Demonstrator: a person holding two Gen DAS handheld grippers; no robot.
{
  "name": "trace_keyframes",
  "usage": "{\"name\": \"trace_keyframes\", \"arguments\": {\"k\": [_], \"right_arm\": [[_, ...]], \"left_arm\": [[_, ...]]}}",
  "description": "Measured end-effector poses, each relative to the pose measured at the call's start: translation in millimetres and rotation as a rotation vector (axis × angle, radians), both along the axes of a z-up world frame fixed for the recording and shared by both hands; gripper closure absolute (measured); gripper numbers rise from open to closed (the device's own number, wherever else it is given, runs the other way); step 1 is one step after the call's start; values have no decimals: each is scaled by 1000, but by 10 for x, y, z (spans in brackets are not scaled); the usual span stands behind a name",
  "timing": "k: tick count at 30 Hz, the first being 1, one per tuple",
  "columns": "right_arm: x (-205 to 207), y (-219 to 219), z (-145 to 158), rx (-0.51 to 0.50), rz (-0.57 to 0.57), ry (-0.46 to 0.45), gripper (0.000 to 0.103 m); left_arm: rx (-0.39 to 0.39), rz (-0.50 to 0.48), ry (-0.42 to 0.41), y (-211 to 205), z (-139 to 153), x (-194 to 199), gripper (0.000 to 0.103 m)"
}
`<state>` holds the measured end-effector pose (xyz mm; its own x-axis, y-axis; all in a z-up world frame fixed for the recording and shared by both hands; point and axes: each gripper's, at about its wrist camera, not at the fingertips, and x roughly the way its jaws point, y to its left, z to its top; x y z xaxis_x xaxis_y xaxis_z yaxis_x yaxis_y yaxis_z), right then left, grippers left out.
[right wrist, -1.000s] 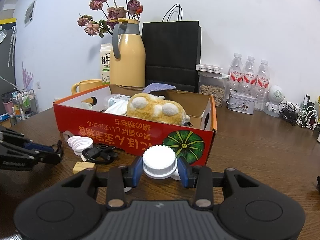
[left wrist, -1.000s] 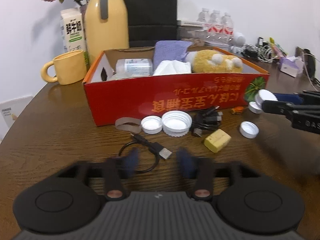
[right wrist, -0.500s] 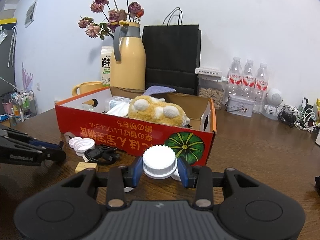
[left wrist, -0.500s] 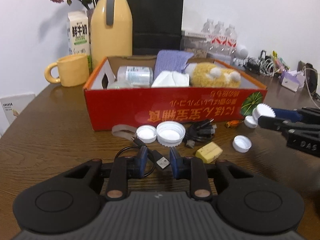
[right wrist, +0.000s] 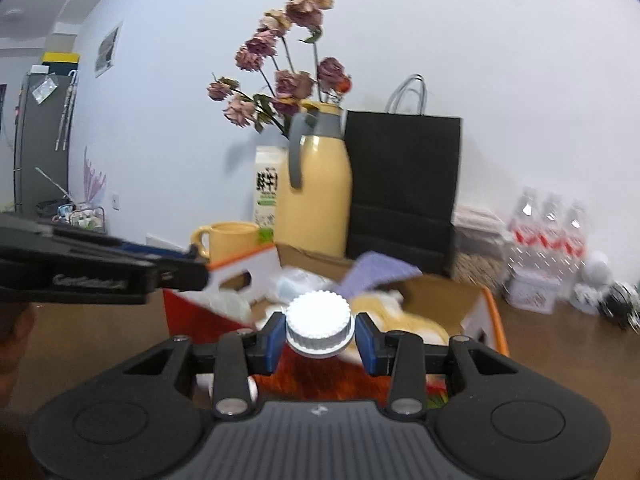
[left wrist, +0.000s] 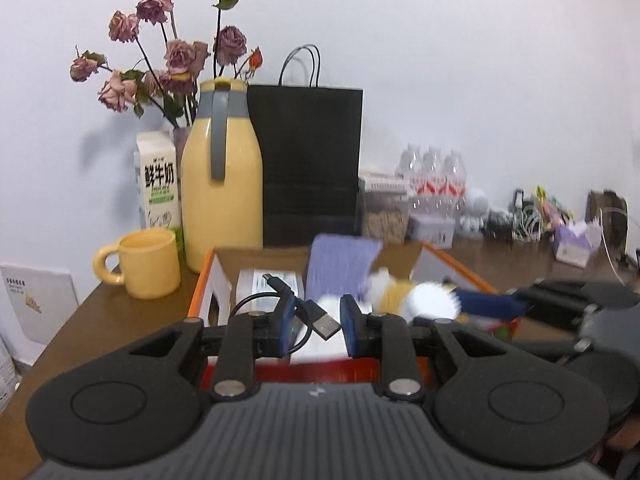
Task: Organize objects
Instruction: 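Carry the black cable and white cap into the box and open both tools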
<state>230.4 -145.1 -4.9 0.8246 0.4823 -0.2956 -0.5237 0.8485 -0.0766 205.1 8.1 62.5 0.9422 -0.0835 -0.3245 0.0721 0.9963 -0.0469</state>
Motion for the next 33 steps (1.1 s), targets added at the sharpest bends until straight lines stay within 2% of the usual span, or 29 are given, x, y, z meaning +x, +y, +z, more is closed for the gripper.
{"name": "trace_keyframes", "arguments": {"k": [6, 10, 15, 19, 20, 21, 22, 23, 24, 25, 26, 27, 28, 33], "right_arm": [[401, 359, 29, -13, -15, 6, 66], [665, 463, -78, -14, -39, 41, 66], [796, 437, -183, -12, -49, 64, 66], [805, 425, -187, -15, -49, 62, 66], [791, 420, -185, -14, -49, 60, 66], [776, 413, -183, -13, -50, 58, 61], [760, 405, -180, -12, -47, 55, 53], [740, 399, -171, -10, -46, 51, 49], [713, 393, -166, -9, -46, 42, 39], [694, 394, -157, -9, -53, 31, 28], [670, 392, -152, -11, -63, 17, 22], [655, 388, -148, -10, -73, 7, 11], [645, 380, -141, -6, -81, -1, 6], [640, 333, -116, 7, -101, -9, 2]], "left_arm": [[-24, 37, 4, 39, -21, 449, 78], [-52, 52, 1, 92, -108, 658, 78], [-43, 34, 49, 100, -245, 782, 78], [-45, 28, 50, 113, -265, 764, 77], [-43, 30, 42, 114, -261, 743, 70], [-41, 31, 33, 115, -255, 721, 54], [-41, 36, 22, 122, -250, 693, 45], [-40, 38, 10, 122, -237, 678, 28], [-42, 39, -7, 123, -227, 650, 13], [-44, 41, -19, 126, -218, 632, 6], [-43, 48, -28, 127, -210, 617, 0], [-41, 57, -36, 126, -205, 601, 0], [-41, 58, -36, 127, -200, 596, 0], [-48, 70, -28, 151, -196, 597, 0]]}}
